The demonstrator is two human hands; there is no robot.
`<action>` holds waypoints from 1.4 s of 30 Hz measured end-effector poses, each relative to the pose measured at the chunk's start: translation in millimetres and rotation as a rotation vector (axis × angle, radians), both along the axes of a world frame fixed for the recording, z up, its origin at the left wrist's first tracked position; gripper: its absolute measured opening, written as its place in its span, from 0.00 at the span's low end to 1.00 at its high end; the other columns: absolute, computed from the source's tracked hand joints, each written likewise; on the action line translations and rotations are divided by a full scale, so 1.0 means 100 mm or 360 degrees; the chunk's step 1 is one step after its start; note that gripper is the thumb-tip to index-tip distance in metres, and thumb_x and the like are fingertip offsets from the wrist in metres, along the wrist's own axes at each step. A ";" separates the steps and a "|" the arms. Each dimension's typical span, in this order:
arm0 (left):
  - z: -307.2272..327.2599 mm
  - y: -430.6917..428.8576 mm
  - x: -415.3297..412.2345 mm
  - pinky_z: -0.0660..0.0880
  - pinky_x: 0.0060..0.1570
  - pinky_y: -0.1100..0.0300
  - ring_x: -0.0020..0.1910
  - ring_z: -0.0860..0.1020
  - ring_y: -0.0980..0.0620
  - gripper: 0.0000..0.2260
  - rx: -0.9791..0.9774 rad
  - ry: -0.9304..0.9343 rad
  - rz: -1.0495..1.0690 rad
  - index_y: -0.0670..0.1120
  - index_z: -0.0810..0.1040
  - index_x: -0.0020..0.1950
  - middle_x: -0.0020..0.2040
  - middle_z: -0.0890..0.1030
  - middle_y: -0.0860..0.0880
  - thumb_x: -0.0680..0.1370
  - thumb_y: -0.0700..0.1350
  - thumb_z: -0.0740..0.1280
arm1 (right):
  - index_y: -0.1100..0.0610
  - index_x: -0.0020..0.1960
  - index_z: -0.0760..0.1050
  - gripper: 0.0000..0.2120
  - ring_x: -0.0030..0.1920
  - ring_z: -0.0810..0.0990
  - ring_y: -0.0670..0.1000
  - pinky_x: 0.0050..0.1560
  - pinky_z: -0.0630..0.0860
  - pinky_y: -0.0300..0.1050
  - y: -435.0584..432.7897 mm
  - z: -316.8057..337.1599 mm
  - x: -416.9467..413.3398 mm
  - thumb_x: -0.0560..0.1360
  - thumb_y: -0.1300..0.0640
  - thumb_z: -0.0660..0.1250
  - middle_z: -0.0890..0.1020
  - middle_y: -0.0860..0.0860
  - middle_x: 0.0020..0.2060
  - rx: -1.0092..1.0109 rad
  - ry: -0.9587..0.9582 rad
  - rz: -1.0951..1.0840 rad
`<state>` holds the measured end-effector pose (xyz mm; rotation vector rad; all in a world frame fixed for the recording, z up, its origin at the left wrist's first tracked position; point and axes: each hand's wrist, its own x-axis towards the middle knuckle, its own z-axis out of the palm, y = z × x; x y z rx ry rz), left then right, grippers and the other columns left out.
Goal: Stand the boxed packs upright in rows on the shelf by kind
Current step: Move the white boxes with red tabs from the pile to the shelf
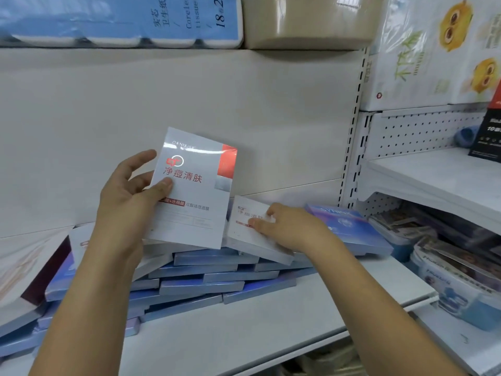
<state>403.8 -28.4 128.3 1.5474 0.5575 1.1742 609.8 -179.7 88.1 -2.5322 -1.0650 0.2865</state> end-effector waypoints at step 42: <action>-1.24 -1.04 -4.19 0.84 0.37 0.53 0.45 0.88 0.44 0.15 -0.0522 -0.0383 0.0699 0.46 0.85 0.60 0.55 0.87 0.40 0.74 0.43 0.70 | 0.56 0.56 0.84 0.18 0.50 0.88 0.57 0.41 0.84 0.45 0.19 -0.63 -3.07 0.66 0.59 0.77 0.88 0.56 0.52 0.1214 0.2072 0.0883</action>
